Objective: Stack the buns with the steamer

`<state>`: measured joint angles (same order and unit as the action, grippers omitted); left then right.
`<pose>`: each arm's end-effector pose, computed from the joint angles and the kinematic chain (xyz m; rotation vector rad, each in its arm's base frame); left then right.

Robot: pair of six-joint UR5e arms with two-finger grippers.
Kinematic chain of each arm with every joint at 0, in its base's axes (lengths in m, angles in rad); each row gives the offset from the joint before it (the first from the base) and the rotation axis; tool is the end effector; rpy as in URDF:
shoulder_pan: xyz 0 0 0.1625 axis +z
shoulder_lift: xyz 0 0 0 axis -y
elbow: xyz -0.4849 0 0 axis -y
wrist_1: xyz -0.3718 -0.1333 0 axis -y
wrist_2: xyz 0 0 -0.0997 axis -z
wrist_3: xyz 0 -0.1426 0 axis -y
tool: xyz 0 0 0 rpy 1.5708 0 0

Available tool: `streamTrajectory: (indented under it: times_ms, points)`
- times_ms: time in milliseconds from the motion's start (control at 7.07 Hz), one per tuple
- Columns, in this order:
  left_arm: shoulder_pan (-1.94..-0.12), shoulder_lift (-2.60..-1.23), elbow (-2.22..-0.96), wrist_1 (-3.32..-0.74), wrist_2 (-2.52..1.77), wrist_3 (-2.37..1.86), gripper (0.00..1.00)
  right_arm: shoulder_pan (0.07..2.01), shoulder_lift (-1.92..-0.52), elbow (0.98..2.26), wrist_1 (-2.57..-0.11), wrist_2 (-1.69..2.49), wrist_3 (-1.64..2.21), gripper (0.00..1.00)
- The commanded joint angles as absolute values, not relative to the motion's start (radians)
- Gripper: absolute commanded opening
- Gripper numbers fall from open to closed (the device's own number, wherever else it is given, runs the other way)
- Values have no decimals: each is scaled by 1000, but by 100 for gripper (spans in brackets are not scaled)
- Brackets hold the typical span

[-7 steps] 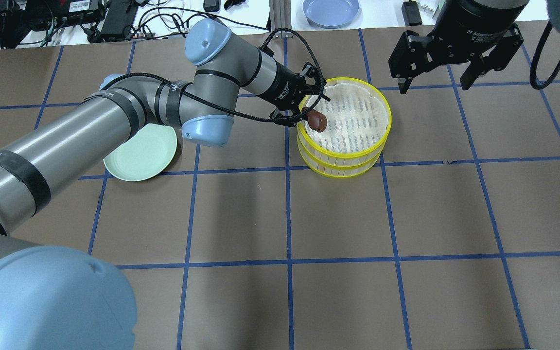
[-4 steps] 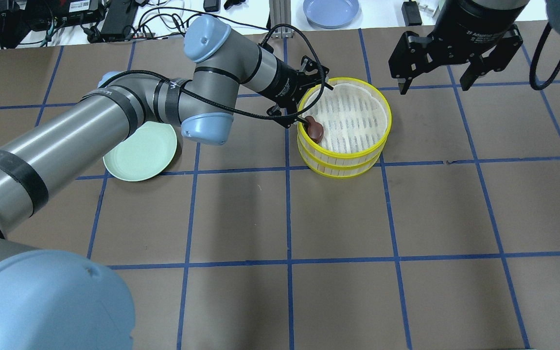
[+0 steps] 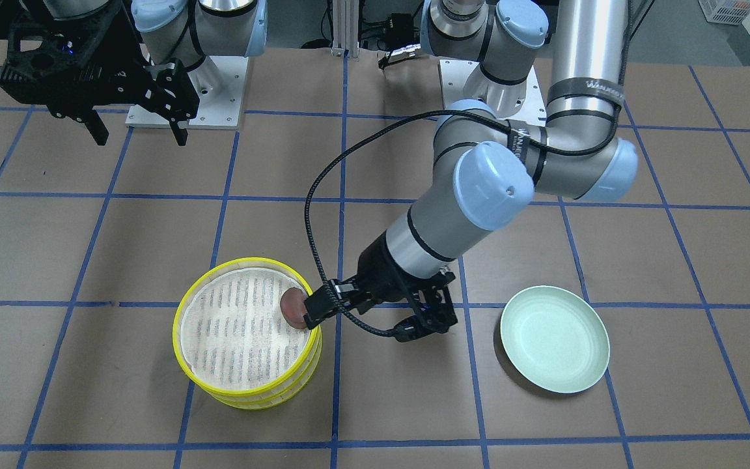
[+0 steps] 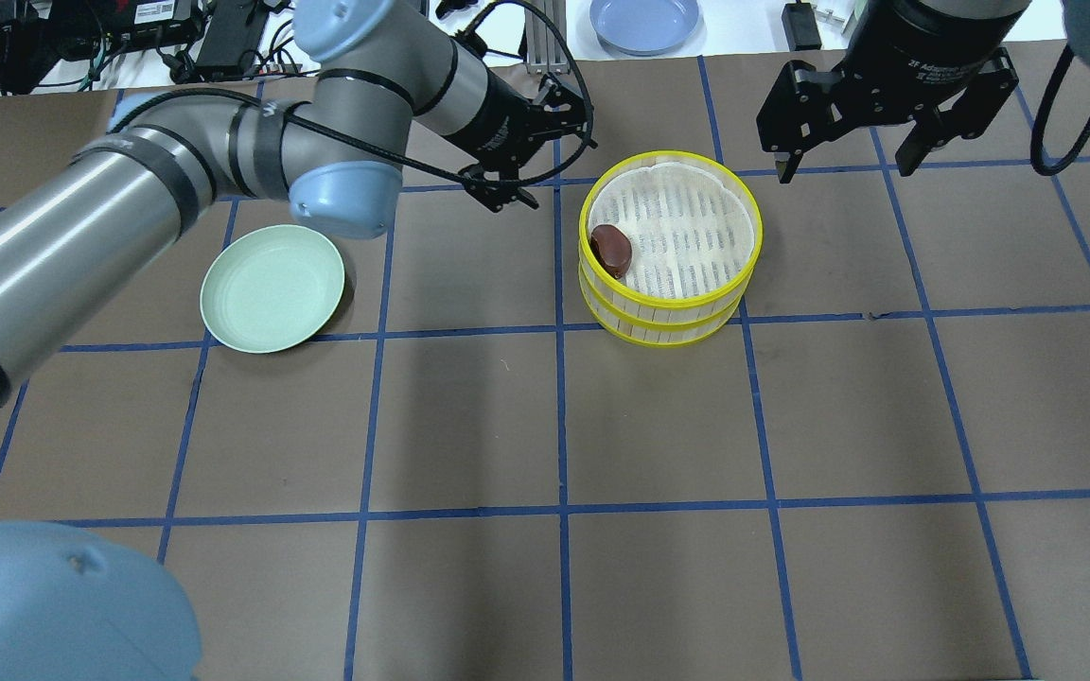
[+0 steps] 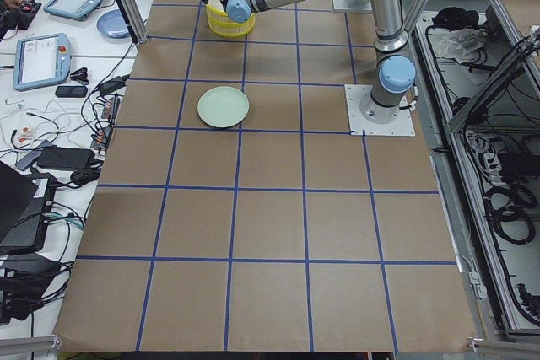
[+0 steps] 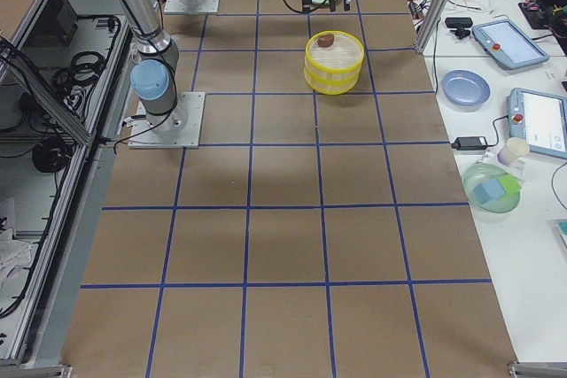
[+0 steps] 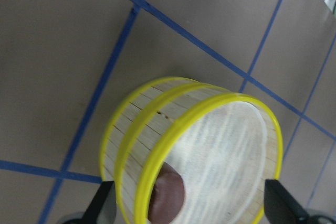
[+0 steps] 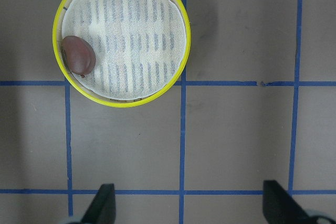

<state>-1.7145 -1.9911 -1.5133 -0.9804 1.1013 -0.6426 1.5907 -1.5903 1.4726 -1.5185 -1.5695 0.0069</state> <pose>-0.2919 -0.6360 0.3718 0.5781 -2.5596 0.0366 0.1428 -0.4658 0.5552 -0.0205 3.1377 -0.1026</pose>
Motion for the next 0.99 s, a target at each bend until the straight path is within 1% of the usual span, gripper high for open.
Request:
streamTrajectory:
  times_ms: [0,141,283,424,566,848]
  points:
    - [-1620,-1910,-1494,-1234,1254,-467,100,1591,-1589,1473,-1519,-1569,8,100]
    - [-1567,-1866,-1491,-1334,1357,-263,100,1591,-1589,1473,-1520,-1569,8,100]
    - [-1505,-1812,-1490,-1400,1399,-151,100,1591,-1589,1473,-1519,-1569,8,100]
    - [-1470,-1763,-1489,-1417,1419,-126,100,1591,-1588,1473,-1519,-1574,8,100]
    - [-1460,-1712,-1489,-1475,1534,-53,100,1591,-1589,1473,-1519,-1575,8,100]
    - [-1448,-1643,-1493,-1528,1555,-34,100,1591,-1589,1473,-1520,-1572,8,100]
